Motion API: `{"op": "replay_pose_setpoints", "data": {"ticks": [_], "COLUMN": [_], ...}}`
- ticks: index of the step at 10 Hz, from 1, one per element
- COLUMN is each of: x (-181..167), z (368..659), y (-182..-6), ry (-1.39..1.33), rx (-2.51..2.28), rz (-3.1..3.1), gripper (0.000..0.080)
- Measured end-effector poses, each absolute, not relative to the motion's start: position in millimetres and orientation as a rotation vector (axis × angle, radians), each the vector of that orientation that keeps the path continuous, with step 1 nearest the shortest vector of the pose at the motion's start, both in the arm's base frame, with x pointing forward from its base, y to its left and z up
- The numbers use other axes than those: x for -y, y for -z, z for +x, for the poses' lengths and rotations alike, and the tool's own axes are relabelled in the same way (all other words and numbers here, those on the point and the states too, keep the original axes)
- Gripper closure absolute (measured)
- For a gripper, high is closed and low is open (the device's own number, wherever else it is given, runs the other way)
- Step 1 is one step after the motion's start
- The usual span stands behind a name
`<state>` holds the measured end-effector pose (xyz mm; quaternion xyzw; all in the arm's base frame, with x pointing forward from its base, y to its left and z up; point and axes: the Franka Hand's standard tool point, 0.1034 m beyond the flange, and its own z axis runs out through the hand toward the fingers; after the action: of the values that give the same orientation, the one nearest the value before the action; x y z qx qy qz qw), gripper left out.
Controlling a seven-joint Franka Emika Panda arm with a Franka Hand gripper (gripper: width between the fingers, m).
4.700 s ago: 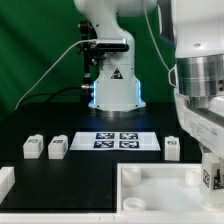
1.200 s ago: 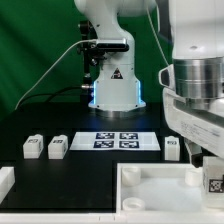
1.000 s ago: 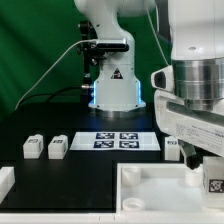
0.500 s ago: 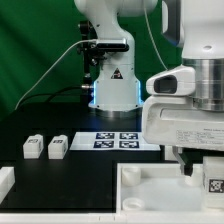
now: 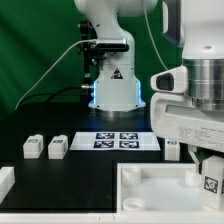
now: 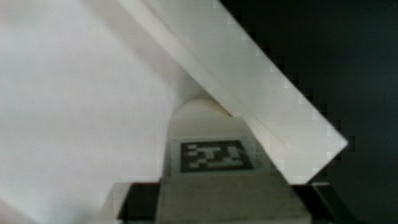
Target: Assemble one leg
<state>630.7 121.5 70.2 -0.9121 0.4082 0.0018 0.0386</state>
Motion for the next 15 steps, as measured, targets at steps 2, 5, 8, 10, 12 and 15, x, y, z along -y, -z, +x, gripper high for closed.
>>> {"op": "replay_pose_setpoints", "data": {"ticks": [2, 5, 8, 10, 12, 15], "x": [-117, -116, -116, -123, -125, -122], "z": [637, 637, 636, 629, 626, 626], "y": [-71.8, -69.4, -68.5, -62.3, -64.8, -62.7], "ry": [-0.121, -0.186, -0.188, -0.176, -0.148, -0.126], "rx": [-1.801, -2.291, -2.285, -1.931, -1.596, -1.253], "rz": [-2.509, -2.05, -2.059, -2.376, -2.577, -2.756], "gripper": [0.0508, 0.0507, 0.0438, 0.0253, 0.0156, 0.0151]}}
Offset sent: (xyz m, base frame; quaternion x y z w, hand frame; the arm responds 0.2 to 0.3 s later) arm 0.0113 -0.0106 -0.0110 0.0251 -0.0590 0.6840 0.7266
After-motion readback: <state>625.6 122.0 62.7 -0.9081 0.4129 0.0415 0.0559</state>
